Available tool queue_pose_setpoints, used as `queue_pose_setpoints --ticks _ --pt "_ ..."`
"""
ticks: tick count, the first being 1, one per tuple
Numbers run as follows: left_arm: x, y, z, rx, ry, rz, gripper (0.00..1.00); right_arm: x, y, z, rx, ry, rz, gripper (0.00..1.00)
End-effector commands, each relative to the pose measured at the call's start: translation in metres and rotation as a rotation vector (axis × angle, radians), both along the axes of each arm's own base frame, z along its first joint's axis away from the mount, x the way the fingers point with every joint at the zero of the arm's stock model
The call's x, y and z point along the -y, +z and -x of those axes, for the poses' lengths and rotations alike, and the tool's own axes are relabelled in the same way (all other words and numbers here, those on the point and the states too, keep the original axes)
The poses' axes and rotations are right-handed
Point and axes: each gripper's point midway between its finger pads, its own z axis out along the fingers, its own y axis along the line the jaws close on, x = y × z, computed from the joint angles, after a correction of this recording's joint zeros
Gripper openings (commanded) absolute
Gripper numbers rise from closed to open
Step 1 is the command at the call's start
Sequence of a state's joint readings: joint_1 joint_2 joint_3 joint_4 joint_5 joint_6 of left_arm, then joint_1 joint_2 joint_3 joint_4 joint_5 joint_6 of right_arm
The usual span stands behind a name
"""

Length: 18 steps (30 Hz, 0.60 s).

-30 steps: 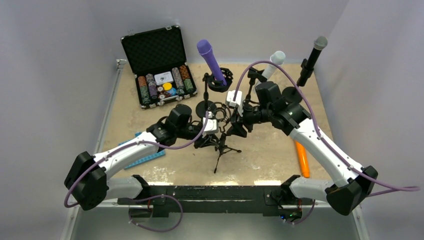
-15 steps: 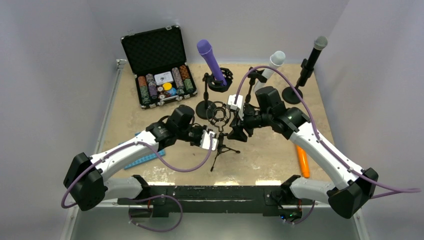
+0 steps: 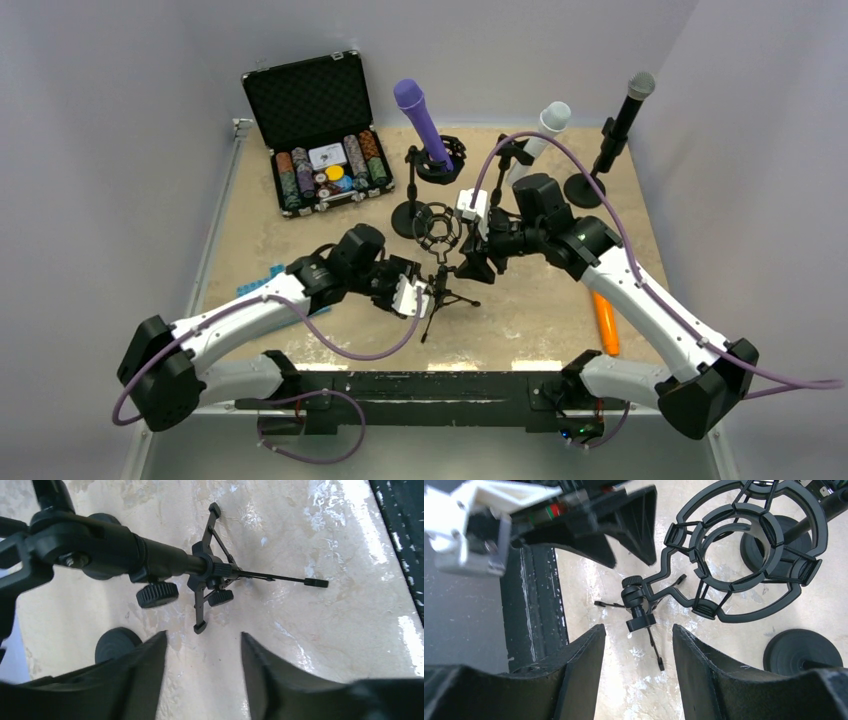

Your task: Remove the microphone from the stand

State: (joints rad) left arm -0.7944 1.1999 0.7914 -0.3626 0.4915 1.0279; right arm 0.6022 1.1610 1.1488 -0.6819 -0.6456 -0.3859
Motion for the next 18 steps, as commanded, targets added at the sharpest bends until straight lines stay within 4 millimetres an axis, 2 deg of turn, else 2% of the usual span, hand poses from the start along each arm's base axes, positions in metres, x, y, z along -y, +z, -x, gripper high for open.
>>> queue_pose_setpoints --ticks 1,5,10,13,16,18 --pt "-0.015 0.018 0.024 -0.112 0.102 0.097 0.69 0.003 0.010 0.006 0.031 0.000 -0.027 0.55" --pt "-0.017 0.032 0.026 -0.348 0.338 0.183 0.78 0.005 0.009 0.008 0.031 -0.008 -0.022 0.55" --pt "0.006 0.054 0.029 -0.634 0.469 0.318 0.76 0.006 0.008 0.008 0.026 -0.013 -0.018 0.55" --pt "0.012 0.045 0.027 -0.755 0.534 0.393 0.75 0.006 0.009 0.007 0.028 -0.014 -0.017 0.55" --pt "0.008 0.036 0.012 -0.792 0.653 0.429 0.74 0.007 0.010 0.007 0.031 -0.018 -0.016 0.55" --pt "0.011 0.040 0.011 -0.801 0.633 0.446 0.73 0.008 0.010 0.007 0.035 -0.021 -0.014 0.55"
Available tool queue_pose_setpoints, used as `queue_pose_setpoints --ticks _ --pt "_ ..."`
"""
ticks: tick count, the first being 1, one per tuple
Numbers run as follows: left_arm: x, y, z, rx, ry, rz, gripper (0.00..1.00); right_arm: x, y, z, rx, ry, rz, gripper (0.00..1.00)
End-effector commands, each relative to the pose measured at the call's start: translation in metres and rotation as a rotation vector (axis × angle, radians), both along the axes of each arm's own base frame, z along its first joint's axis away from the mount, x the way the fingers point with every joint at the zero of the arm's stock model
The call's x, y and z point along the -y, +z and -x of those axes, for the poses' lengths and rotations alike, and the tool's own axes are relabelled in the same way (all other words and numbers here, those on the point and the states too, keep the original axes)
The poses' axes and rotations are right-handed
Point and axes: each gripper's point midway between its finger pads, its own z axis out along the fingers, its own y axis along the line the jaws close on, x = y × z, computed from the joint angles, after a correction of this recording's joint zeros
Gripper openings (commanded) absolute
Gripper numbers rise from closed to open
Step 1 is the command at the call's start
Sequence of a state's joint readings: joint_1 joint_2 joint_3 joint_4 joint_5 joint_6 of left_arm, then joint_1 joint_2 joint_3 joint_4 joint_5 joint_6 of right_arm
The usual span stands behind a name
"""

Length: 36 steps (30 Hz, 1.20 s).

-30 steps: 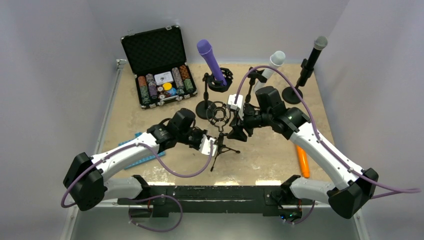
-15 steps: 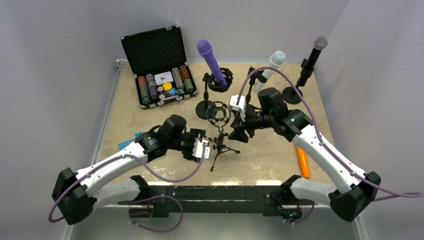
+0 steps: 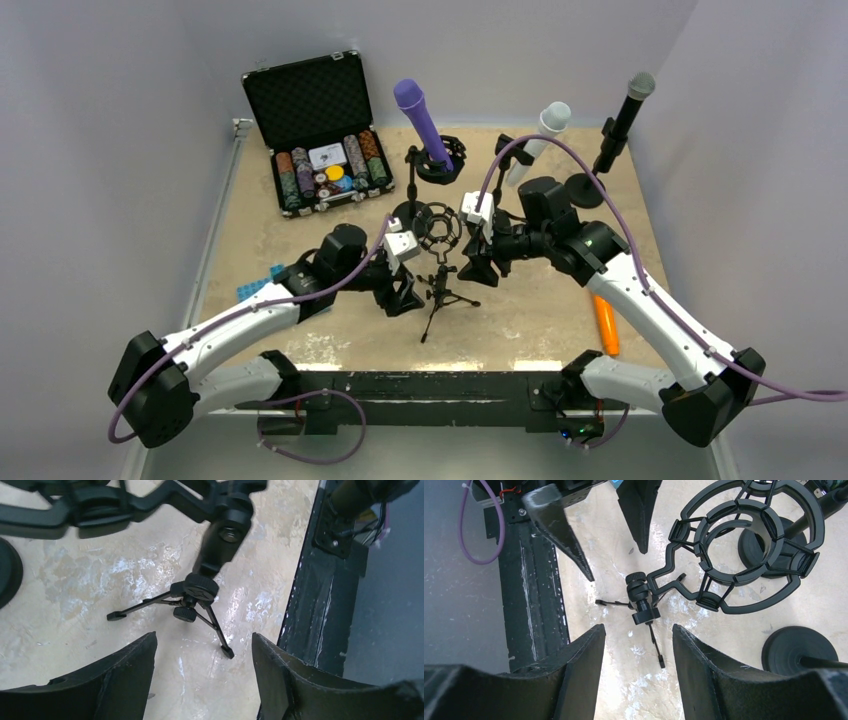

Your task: Remove the microphone from the stand

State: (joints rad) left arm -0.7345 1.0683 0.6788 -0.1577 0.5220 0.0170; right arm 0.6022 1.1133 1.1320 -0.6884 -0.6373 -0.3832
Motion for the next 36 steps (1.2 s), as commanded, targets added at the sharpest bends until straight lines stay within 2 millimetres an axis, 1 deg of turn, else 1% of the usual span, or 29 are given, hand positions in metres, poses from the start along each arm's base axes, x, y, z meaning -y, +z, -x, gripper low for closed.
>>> queue_pose_setpoints --ticks 1,4,8,10,14,17,20,28,31,36 --pt "0.017 0.028 -0.012 -0.053 0.061 0.159 0.72 0.002 0.004 0.001 0.015 -0.014 -0.003 0.55" --pt "0.026 0.038 -0.010 -0.037 0.004 0.194 0.69 0.003 0.001 0.002 0.012 -0.015 0.000 0.55" --pt "0.030 0.038 -0.017 0.001 -0.015 0.188 0.67 0.002 0.002 0.000 0.018 -0.017 -0.003 0.55" --pt "0.032 0.038 -0.017 0.022 -0.039 0.184 0.64 0.002 0.004 -0.001 0.022 -0.018 -0.004 0.55" --pt "0.033 0.034 -0.020 0.051 -0.052 0.173 0.59 0.003 0.004 0.000 0.025 -0.019 -0.001 0.55" --pt "0.034 0.035 -0.024 0.084 -0.056 0.167 0.57 0.004 0.002 0.002 0.022 -0.019 0.002 0.55" --pt "0.036 0.040 -0.024 0.110 -0.085 0.173 0.52 0.006 0.000 0.003 0.019 -0.021 0.005 0.55" --pt "0.039 0.040 -0.024 0.143 -0.120 0.168 0.47 0.005 -0.001 -0.001 0.024 -0.027 0.007 0.55" --pt "0.038 0.036 -0.024 0.154 -0.130 0.157 0.37 0.004 -0.001 -0.001 0.021 -0.027 0.009 0.55" --pt "0.034 0.030 -0.016 0.201 -0.197 0.120 0.13 0.004 -0.002 -0.001 0.016 -0.026 0.011 0.55"
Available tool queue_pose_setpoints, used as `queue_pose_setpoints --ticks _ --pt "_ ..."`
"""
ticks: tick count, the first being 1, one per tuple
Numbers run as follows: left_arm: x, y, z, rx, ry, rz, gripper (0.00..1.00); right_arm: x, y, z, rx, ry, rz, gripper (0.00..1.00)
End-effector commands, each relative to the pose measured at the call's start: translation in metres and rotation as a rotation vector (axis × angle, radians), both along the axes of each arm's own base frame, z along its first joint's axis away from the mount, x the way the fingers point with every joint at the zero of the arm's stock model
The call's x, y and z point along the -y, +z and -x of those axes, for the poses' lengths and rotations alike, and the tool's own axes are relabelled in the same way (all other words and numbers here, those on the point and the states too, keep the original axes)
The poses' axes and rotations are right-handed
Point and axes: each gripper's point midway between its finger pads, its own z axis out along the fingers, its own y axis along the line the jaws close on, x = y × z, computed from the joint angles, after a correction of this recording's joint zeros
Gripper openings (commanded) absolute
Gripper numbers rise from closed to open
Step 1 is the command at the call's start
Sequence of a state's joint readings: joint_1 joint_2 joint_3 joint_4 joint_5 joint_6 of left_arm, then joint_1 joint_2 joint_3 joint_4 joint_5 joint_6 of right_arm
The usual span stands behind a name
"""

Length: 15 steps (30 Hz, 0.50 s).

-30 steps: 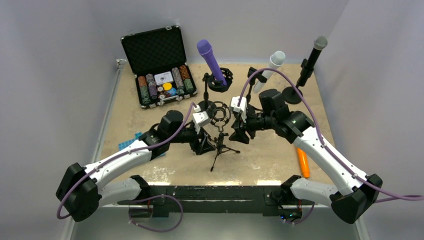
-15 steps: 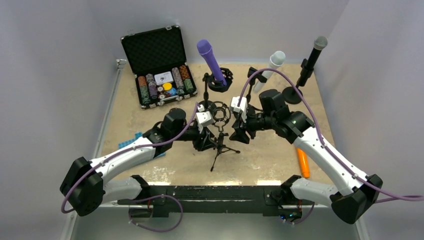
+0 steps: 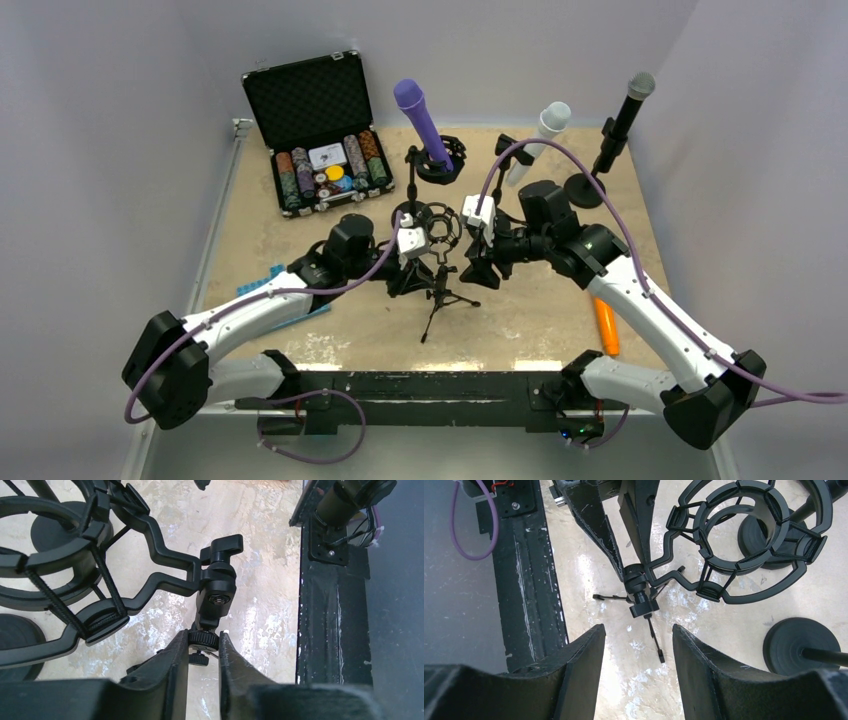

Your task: Remove the microphone from the stand

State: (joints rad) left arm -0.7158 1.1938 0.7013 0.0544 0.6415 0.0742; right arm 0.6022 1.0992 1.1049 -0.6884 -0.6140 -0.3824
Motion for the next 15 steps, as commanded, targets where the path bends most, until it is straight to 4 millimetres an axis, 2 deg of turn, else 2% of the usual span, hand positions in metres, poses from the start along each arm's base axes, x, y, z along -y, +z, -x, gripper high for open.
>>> queue_pose_setpoints --ticks 1,4,8,10,15 --pt "0.004 0.016 0.003 0.122 -0.089 0.008 0.10 -0.001 0.005 -0.001 0.016 -0.006 -0.008 0.55" --pt "0.000 0.012 0.000 0.167 -0.087 -0.029 0.00 -0.001 0.004 -0.002 0.016 -0.006 -0.008 0.55" --pt "-0.004 -0.001 0.004 0.253 -0.149 -0.106 0.00 -0.002 0.005 -0.004 0.017 -0.006 -0.009 0.55" --pt "-0.006 -0.011 0.005 0.302 -0.177 -0.147 0.00 -0.003 0.005 -0.004 0.021 -0.003 -0.009 0.55" --pt "-0.023 -0.051 -0.003 0.464 -0.224 -0.294 0.00 -0.003 0.009 -0.005 0.030 -0.003 -0.011 0.55"
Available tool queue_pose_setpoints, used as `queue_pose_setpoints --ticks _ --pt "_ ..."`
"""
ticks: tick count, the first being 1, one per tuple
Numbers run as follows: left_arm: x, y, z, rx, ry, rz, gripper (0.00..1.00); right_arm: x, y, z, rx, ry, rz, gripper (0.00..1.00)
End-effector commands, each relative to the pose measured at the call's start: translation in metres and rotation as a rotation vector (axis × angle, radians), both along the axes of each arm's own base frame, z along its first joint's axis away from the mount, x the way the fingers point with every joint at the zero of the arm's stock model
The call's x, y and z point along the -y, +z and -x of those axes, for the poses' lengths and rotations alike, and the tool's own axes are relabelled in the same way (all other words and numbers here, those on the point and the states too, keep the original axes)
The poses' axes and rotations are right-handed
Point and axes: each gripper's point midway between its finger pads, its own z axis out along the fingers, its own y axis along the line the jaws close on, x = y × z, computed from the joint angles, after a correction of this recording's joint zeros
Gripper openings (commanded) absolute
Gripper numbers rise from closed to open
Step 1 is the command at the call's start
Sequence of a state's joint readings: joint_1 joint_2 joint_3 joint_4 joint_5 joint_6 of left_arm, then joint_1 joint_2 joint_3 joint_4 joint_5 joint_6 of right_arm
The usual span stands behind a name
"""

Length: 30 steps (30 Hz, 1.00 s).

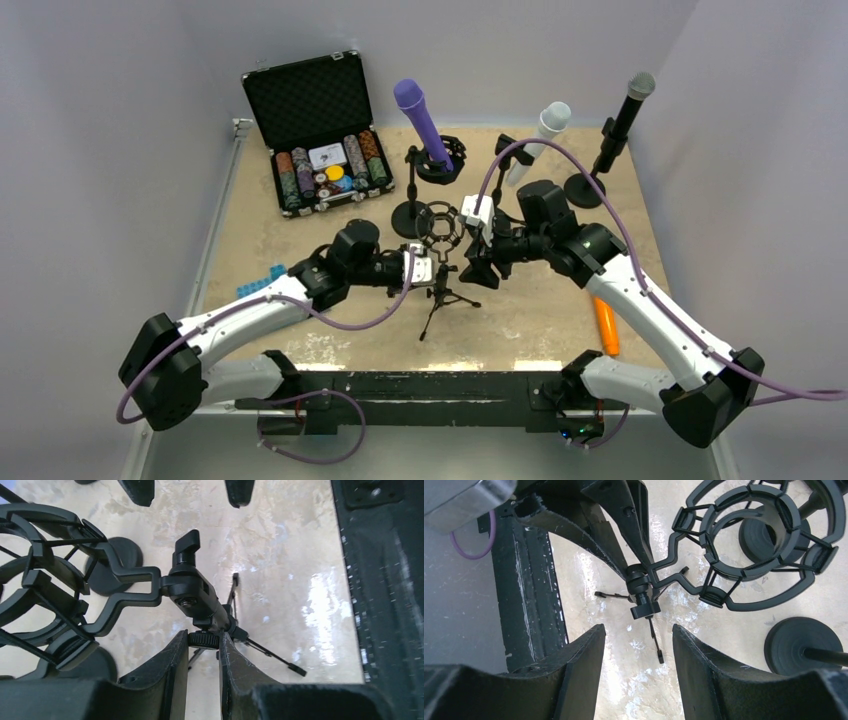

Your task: Remove the microphone from the stand

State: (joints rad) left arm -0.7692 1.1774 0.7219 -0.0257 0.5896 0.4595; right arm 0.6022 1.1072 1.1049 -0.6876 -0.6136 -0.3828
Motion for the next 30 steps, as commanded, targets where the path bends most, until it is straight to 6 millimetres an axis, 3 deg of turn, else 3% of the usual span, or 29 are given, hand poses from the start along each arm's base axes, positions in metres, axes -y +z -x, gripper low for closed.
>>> queue_pose_setpoints --ticks 1,7,8,11,14,18,23,30 --pt "-0.027 -0.055 -0.002 0.163 -0.054 -0.216 0.00 -0.002 0.011 -0.004 0.036 -0.003 -0.013 0.55" --pt "-0.031 -0.051 -0.011 0.202 -0.015 -0.231 0.00 -0.003 0.009 -0.006 0.033 -0.006 -0.012 0.55" --pt "-0.028 -0.046 -0.009 0.182 -0.016 -0.212 0.04 -0.003 0.010 -0.005 0.032 -0.005 -0.014 0.55" --pt "-0.025 -0.034 0.011 0.087 -0.058 -0.164 0.37 -0.004 0.014 -0.005 0.028 -0.003 -0.016 0.55" --pt "-0.036 -0.025 0.015 0.062 0.010 -0.157 0.97 -0.002 0.027 -0.003 0.000 -0.024 -0.017 0.55" --pt "-0.062 -0.023 0.024 0.070 0.074 -0.183 1.00 0.005 0.047 0.008 -0.092 -0.050 0.015 0.59" --pt "-0.086 -0.023 0.043 0.009 0.127 -0.203 1.00 0.004 0.027 0.017 -0.269 -0.090 0.026 0.65" --pt "-0.103 -0.022 0.038 -0.047 0.250 -0.238 1.00 -0.019 0.002 0.010 -0.455 -0.171 -0.063 0.79"
